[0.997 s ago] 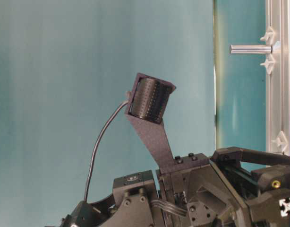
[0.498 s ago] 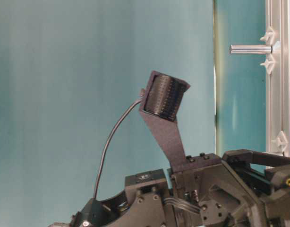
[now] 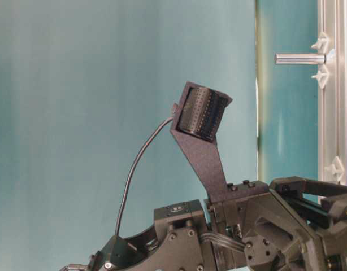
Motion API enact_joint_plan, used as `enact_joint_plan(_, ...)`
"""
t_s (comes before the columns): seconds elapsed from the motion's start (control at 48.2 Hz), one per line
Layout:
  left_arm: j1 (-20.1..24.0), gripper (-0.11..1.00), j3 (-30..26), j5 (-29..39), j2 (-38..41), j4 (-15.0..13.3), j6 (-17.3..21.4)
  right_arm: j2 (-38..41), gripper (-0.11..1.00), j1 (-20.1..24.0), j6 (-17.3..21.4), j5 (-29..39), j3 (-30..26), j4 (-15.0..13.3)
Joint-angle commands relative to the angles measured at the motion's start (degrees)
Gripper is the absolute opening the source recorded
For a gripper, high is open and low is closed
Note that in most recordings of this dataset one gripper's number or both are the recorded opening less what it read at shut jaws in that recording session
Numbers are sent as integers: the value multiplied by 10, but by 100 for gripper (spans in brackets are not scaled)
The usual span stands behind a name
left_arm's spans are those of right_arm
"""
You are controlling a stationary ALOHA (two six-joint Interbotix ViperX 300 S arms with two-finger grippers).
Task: Insert the large gear onto the shaft.
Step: 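Lower the open left gripper around the blue gear hub and close, then lift the blue gear off the table with the left gripper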
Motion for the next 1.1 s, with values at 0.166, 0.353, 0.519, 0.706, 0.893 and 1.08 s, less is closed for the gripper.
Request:
enact_joint_plan(0.166, 0, 95, -5, -5, -4, 2, -2, 1, 8, -1, 6, -3, -6, 1)
enact_joint_plan(0.353, 0, 95, -5, -4, -4, 1, -10, 1, 8, -1, 6, -3, -4, 1)
enact_joint_plan(0.519, 0, 95, -4, -5, -4, 2, -27, 1, 8, -1, 6, -4, -3, 1)
enact_joint_plan(0.706, 0, 93, -6, -5, -4, 1, -41, 0, 8, -1, 6, -4, -3, 1)
enact_joint_plan(0.893, 0, 76, -4, -5, -4, 2, -40, 0, 8, -1, 6, -4, -3, 1)
enact_joint_plan(1.08, -1, 76, -5, -5, -4, 1, -36, 0, 8, -1, 6, -4, -3, 1)
